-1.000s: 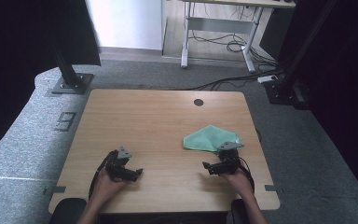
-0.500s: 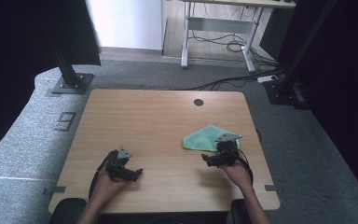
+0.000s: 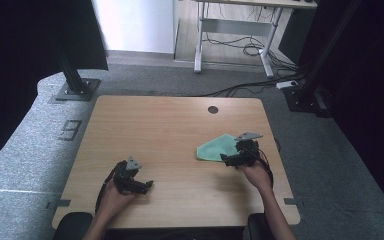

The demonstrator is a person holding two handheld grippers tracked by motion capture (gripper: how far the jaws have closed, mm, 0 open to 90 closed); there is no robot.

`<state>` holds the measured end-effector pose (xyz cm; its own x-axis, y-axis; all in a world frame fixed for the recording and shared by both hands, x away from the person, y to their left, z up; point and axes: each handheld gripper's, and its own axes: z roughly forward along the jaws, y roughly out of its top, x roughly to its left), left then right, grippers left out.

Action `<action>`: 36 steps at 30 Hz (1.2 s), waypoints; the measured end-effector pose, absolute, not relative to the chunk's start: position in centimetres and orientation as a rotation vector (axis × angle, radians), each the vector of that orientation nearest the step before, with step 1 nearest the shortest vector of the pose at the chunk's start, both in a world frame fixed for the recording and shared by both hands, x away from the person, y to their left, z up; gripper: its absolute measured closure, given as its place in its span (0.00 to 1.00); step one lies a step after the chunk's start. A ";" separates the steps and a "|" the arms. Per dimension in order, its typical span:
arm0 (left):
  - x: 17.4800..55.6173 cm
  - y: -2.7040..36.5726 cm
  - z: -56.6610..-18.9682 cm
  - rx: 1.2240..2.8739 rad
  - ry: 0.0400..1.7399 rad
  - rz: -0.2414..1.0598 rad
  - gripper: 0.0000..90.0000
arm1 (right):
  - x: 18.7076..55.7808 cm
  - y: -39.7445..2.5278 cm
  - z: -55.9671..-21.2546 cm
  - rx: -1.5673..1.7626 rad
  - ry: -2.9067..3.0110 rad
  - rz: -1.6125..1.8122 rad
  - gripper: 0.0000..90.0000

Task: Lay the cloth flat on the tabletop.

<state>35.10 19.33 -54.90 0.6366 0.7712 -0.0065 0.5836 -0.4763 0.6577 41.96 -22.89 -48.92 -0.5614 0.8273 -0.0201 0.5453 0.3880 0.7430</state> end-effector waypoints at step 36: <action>35.1 19.3 -54.9 2.224 1.053 0.387 0.00 | 45.3 -24.5 -53.9 1.283 2.288 0.862 0.31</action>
